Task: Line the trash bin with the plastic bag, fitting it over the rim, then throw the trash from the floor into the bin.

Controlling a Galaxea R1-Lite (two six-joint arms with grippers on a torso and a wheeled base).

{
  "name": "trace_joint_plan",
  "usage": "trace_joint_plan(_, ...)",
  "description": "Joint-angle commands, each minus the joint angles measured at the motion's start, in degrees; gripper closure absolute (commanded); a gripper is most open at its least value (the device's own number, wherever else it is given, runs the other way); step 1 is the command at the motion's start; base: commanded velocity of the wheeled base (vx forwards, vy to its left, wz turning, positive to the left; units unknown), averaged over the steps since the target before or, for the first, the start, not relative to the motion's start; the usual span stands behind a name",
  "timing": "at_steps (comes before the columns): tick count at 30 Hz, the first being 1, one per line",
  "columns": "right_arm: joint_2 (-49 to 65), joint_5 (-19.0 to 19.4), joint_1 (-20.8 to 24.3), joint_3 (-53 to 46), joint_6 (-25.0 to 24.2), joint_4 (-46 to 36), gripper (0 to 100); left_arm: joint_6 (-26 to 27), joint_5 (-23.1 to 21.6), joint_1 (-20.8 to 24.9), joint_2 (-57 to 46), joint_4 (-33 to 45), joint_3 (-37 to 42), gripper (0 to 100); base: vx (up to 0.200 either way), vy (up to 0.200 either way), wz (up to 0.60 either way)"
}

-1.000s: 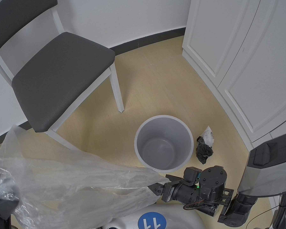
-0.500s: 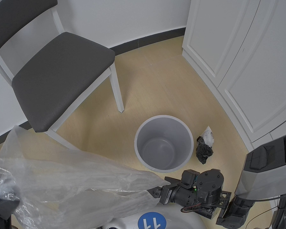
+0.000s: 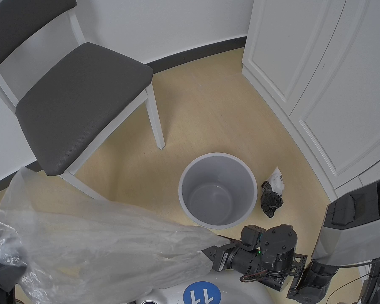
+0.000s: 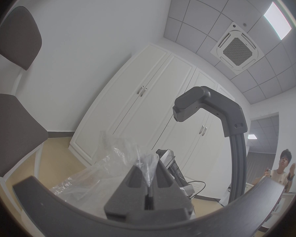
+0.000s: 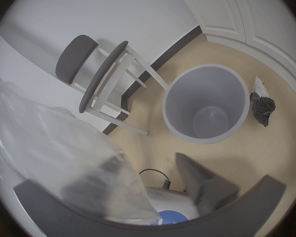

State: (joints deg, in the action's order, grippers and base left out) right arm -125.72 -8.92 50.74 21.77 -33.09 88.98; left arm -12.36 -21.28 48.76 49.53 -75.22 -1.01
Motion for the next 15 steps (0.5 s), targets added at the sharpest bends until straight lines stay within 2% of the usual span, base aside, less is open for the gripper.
trace_joint_plan(1,-0.05,-0.04,-0.02,0.20,0.04,1.02,100,-0.03,0.02,0.02,0.13,-0.02,1.01,100,0.000,0.000,0.00)
trace_joint_plan(6,0.04,-0.39,-0.29,0.55,0.21,1.02,100,-0.03,0.02,0.02,0.13,-0.02,1.01,100,0.000,0.000,0.00)
trace_joint_plan(12,1.36,-4.79,-1.08,1.69,5.66,1.02,100,-0.12,0.10,-0.07,0.39,0.77,1.01,100,0.000,0.000,0.00)
trace_joint_plan(15,4.61,-5.31,-2.22,1.52,8.39,1.02,100,-0.03,0.28,-0.51,1.18,0.86,1.01,100,0.000,0.000,0.00)
